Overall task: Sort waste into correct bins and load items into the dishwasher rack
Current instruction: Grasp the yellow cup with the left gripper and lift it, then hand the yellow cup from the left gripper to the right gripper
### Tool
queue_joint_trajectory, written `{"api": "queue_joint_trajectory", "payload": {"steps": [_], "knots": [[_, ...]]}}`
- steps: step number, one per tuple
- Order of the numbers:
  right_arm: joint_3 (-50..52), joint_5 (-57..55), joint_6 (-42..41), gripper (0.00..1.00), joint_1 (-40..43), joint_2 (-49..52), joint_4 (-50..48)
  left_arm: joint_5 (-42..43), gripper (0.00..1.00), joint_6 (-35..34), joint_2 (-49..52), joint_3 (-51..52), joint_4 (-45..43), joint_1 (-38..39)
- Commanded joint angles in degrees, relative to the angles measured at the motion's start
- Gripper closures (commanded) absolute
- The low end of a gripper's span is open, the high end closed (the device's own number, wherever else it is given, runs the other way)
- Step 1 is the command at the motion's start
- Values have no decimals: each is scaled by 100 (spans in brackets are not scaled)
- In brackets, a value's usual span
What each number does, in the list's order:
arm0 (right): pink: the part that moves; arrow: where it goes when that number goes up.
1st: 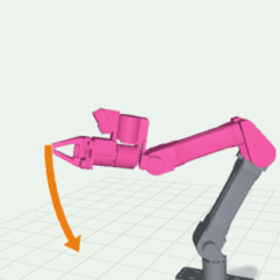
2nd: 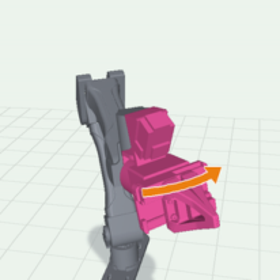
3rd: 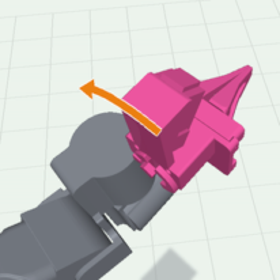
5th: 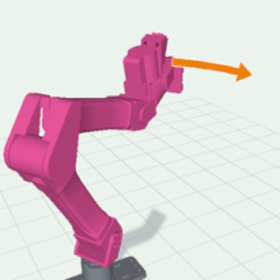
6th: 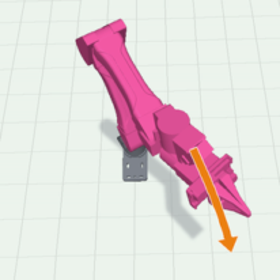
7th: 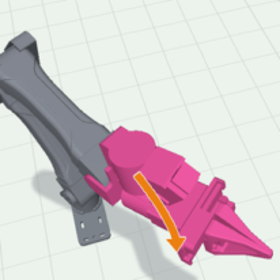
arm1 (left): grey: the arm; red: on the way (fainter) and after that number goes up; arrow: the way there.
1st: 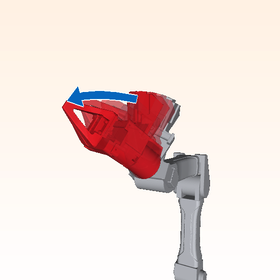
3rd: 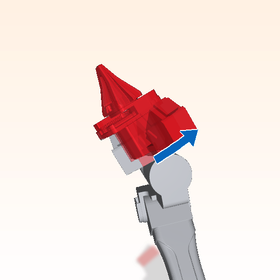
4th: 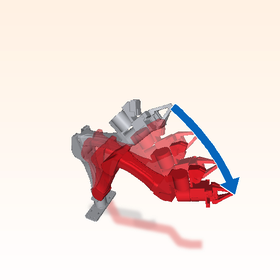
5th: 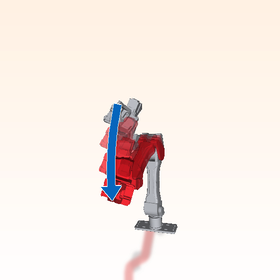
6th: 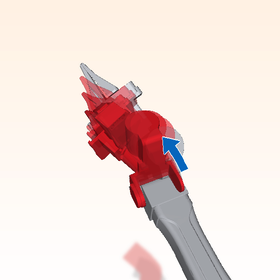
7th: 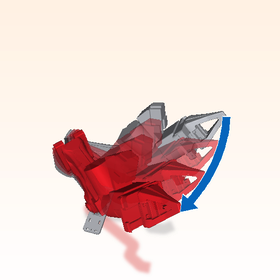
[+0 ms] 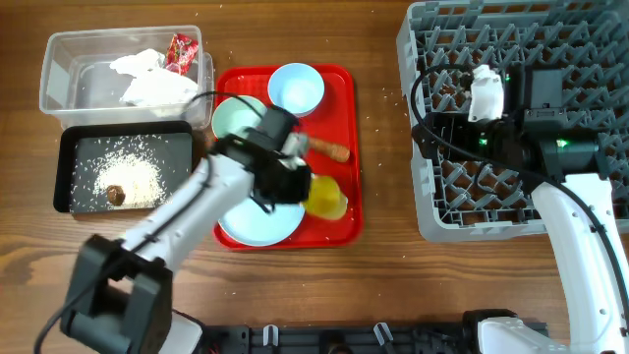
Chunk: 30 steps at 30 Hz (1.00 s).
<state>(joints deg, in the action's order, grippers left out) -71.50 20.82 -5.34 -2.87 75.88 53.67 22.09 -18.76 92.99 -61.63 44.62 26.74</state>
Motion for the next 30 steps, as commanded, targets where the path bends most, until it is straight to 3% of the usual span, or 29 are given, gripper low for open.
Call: {"api": "queue_joint_trajectory", "payload": {"steps": [1,5,9,22,28,30], "knots": [[-44,1370,111,2,22,50,-146,2481,96,205,-376,-199,-319,-1123],[-37,3016,258,1,22,55,-669,4992,96,203,-402,-199,-970,-2262],[0,4199,229,1,-140,87,-1620,6712,96,177,-402,-199,-1696,-2653],[0,4356,61,1,-1403,951,-3136,6822,96,181,-409,-199,-1836,-2251],[0,4354,63,17,-1794,1005,-3244,6822,96,177,-409,-199,-1982,-2175],[0,4354,72,17,-1818,1005,-3169,6822,96,177,-409,-199,-1985,-2175]]}}
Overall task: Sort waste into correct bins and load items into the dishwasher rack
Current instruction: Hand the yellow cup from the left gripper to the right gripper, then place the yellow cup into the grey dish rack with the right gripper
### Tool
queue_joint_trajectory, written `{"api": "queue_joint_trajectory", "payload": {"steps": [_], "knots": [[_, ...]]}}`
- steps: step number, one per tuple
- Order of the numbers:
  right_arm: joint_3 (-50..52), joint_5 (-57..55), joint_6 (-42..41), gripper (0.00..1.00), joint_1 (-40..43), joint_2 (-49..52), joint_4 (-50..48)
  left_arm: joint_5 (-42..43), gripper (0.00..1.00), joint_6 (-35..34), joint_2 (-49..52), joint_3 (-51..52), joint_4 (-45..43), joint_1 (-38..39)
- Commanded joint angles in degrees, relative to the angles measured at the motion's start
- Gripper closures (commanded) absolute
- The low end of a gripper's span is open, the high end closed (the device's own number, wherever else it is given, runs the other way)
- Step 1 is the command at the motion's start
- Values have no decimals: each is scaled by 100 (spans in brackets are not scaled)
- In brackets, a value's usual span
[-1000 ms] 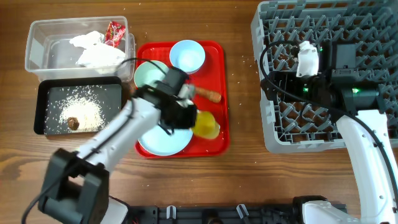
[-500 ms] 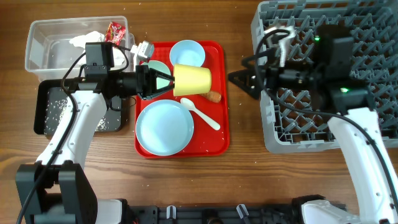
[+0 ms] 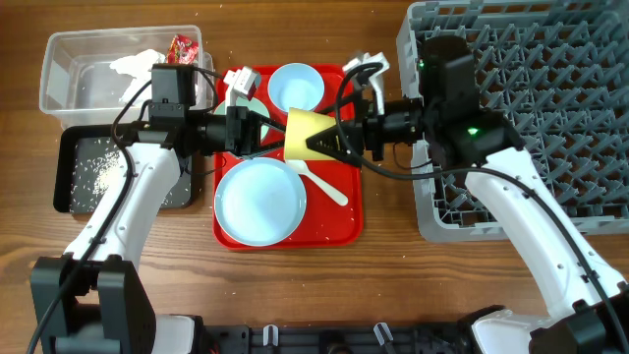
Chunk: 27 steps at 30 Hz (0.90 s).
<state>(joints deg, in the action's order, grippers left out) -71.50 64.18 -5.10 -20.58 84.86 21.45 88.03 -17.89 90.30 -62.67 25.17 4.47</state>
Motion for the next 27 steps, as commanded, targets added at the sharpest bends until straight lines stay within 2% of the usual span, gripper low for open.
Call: {"api": "queue_joint_trajectory", "payload": {"steps": [1,3,6,7,9,14,16,18,22,27], "knots": [[0,15,59,17,-48,107,90,227,96,90,-140,-94,-39,52],[2,15,63,19,-48,107,129,227,96,90,-140,-94,-39,52],[0,15,59,33,-48,107,127,216,95,94,-138,-94,-39,52],[0,11,59,38,-46,107,127,212,83,94,-138,-94,-81,52],[0,-2,48,43,-39,101,129,188,65,94,-138,-94,-173,52],[0,-317,-232,46,162,-144,267,-57,53,94,-138,-94,-271,52],[-9,-844,-420,46,328,-426,533,-369,50,94,-138,-94,-269,52],[-50,-1484,-562,45,557,-758,1003,-949,43,94,-138,-94,-240,52],[-400,-3377,-586,45,1281,-1473,2940,-2562,42,94,-138,-94,42,59],[-627,-5331,-990,45,1687,-1694,4688,-4948,42,120,-138,-94,531,319]]}}
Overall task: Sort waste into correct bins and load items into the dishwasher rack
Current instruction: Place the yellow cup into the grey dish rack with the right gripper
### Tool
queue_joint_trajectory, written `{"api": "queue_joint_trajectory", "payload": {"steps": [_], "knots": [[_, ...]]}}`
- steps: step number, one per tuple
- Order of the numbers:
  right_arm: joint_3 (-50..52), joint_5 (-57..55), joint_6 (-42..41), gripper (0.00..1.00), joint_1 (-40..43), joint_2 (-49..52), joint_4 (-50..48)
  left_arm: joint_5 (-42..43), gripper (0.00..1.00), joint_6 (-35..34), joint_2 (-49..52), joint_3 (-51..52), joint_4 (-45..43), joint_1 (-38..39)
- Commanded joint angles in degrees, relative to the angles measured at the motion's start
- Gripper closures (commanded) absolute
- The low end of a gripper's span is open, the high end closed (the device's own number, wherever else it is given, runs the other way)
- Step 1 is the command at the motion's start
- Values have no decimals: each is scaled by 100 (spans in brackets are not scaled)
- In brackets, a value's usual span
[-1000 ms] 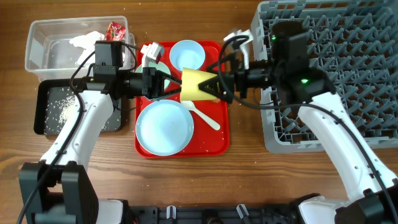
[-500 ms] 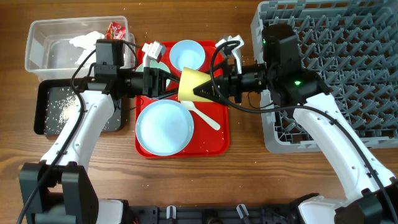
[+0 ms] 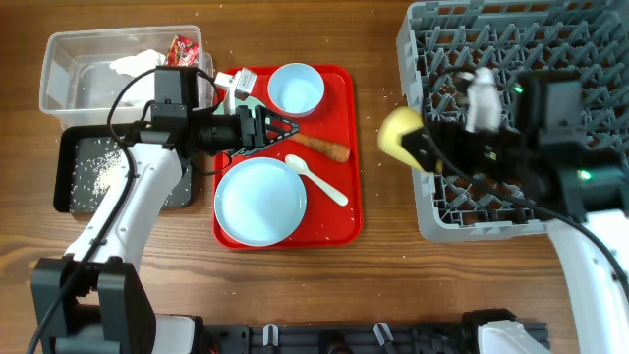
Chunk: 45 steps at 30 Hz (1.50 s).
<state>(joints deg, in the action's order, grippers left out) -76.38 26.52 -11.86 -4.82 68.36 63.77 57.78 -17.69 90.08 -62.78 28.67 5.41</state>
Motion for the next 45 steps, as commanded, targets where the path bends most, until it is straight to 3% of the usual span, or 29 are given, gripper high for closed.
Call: {"api": "queue_joint_trajectory", "payload": {"steps": [1,6,13,17,19,22,27,32,36,41,45], "knots": [[-140,-1937,-459,45,109,7,787,-2474,42,101,-116,-83,286,328],[-129,-2905,-955,45,111,531,1659,-4824,40,98,-116,-83,603,1005],[-114,-3449,-1252,45,111,1775,1585,-6961,36,96,-116,-83,745,1928],[-114,-3403,-1226,44,109,2326,1488,-7438,33,96,-116,-83,761,2218],[-76,-3401,-1213,36,109,2492,1488,-7696,31,96,-116,-83,758,2308],[-48,-3401,-1187,15,111,2555,1342,-8400,27,96,-116,-83,761,2409],[-166,-3123,-903,6,131,2551,1281,-9005,24,92,-116,-83,807,2437],[-979,-2828,-595,6,146,2551,1856,-9868,2,92,-116,-83,874,2437],[-1937,-2092,-55,6,66,2452,2238,-9659,0,-175,-116,-83,979,2437],[-2293,-1502,-87,7,-826,2076,1639,-6450,0,-275,-120,-83,968,2173],[-2124,-1528,-378,10,-1488,2129,879,-5482,0,-339,-286,-90,1198,1869]]}}
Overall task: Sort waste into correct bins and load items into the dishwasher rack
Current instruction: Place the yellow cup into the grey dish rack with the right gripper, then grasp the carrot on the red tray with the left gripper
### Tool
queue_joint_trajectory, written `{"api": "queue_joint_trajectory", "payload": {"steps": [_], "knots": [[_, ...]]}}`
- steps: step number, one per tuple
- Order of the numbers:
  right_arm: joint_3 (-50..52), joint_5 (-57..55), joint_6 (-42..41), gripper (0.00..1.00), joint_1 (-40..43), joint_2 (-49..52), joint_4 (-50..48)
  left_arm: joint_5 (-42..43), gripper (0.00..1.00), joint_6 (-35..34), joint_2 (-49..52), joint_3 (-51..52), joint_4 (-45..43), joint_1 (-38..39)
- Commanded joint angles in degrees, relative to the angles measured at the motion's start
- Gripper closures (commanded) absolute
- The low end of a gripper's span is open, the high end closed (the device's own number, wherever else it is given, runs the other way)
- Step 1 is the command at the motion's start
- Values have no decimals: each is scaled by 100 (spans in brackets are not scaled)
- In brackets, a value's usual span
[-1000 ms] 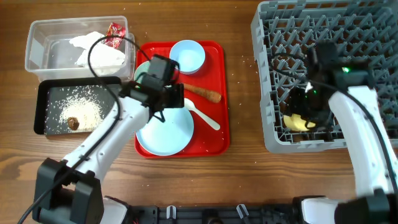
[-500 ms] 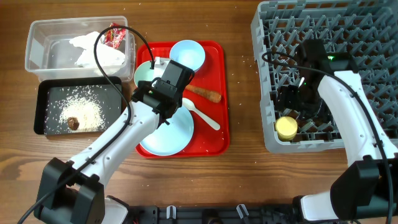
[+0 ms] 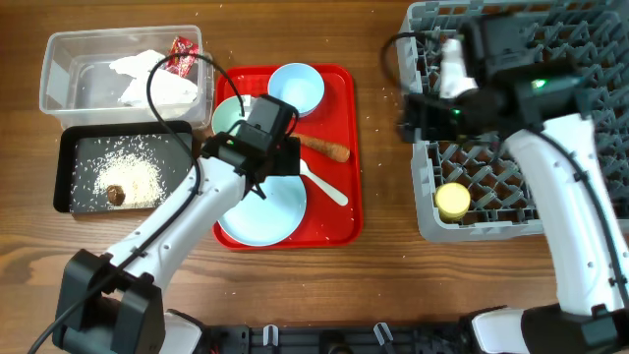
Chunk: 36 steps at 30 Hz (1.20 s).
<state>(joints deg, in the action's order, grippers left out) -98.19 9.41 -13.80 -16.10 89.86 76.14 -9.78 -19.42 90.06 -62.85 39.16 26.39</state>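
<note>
A yellow cup (image 3: 453, 202) lies in the front left part of the grey dishwasher rack (image 3: 550, 39), apart from both grippers. My right gripper (image 3: 411, 116) hangs over the rack's left edge with nothing in it. On the red tray (image 3: 339, 77) are a light blue bowl (image 3: 296, 88), a green bowl (image 3: 226, 116), a light blue plate (image 3: 257, 214), a white spoon (image 3: 326, 185) and an orange carrot-like piece (image 3: 326, 149). My left gripper (image 3: 272, 167) is low over the plate's far edge, its fingers hidden under the wrist.
A clear bin (image 3: 59, 74) at the back left holds crumpled paper and a red wrapper. In front of it, a black tray (image 3: 69, 157) holds spilled rice and a brown scrap. Crumbs dot the wooden table.
The yellow cup has left my right gripper and lies in the rack's front left. My right gripper now sits farther back at the rack's left edge. The left arm has swung over the plate.
First my left gripper was on the yellow cup on the tray, with the right arm over the rack. Then both grippers met over the tray with the cup between them. Later the right one held the cup beside the rack. Now the cup lies in the rack.
</note>
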Motion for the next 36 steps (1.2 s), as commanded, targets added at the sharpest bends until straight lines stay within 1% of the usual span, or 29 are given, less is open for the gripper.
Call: {"api": "queue_joint_trajectory", "payload": {"steps": [1,3,8,11,12,13,16,20,21,24,25,27,31,33,36], "knots": [[98,186,-190,10,-444,33,-525,1287,0,-258,-382,-94,238,-293],[118,186,-181,11,-599,245,-793,1300,0,-356,-798,-105,404,-457],[118,0,164,12,-868,876,-1432,1300,0,-356,-1974,-105,540,-645],[114,-22,111,13,-857,999,-1596,1298,1,-356,-2310,-103,531,-643],[81,-114,-39,13,-822,949,-1598,1300,3,-361,-2304,-103,483,-634],[20,-240,-199,13,-734,852,-1569,1298,6,-459,-2212,-103,411,-610],[-199,-299,-466,12,-166,295,-1263,1298,9,-1222,-1539,-103,-146,-393],[-232,-304,-413,11,717,-525,-802,1298,8,-1897,-407,-118,-1198,-96],[-232,-302,-275,10,1027,-824,-601,1370,8,-2332,20,-188,-1488,-55],[-232,-385,-118,9,1259,-1174,-321,1860,7,-2796,973,-579,-1797,4],[-232,-481,-120,9,1274,-1261,-221,2000,5,-2822,1416,-857,-1773,55],[-229,-540,-116,9,1274,-1322,-76,2044,1,-2822,1923,-1266,-1604,142],[-219,-540,-116,9,1274,-1294,68,1902,1,-2817,2129,-1451,-1399,205],[-219,-540,-116,9,1274,-1292,59,1679,4,-2813,2149,-1451,-1196,243],[-219,-538,-116,9,1274,-1285,37,1681,21,-2798,2356,-1451,-1268,334]]}}
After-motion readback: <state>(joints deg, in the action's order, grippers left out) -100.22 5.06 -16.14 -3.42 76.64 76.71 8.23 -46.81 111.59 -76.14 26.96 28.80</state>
